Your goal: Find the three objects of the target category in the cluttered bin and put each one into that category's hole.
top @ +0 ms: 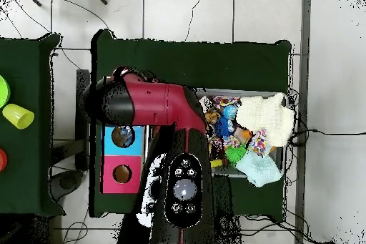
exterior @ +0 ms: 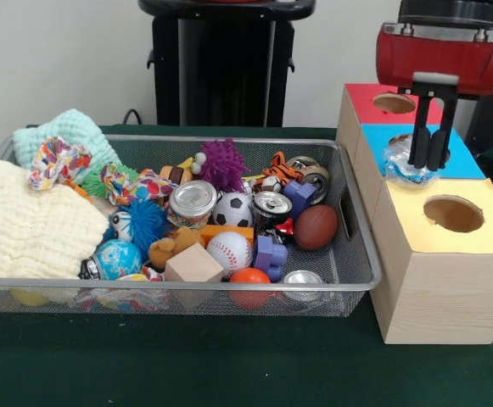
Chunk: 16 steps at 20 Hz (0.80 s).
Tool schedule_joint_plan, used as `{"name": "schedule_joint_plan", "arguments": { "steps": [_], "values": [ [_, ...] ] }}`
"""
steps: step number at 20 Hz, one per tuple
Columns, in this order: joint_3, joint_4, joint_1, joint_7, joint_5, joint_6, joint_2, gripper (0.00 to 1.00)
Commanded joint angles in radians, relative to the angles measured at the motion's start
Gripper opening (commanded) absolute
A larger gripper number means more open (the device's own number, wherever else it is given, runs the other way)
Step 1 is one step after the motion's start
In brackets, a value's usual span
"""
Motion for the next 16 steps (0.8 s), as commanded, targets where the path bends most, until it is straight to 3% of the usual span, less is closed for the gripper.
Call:
{"name": "schedule_joint_plan", "arguments": {
  "steps": [1,16],
  "values": [
    [0.047,0.101,-0.036,0.024,-0.060,0.013,0.071,0.00],
    [0.049,0.094,-0.035,0.047,-0.091,-0.011,0.094,0.00]
  ]
}}
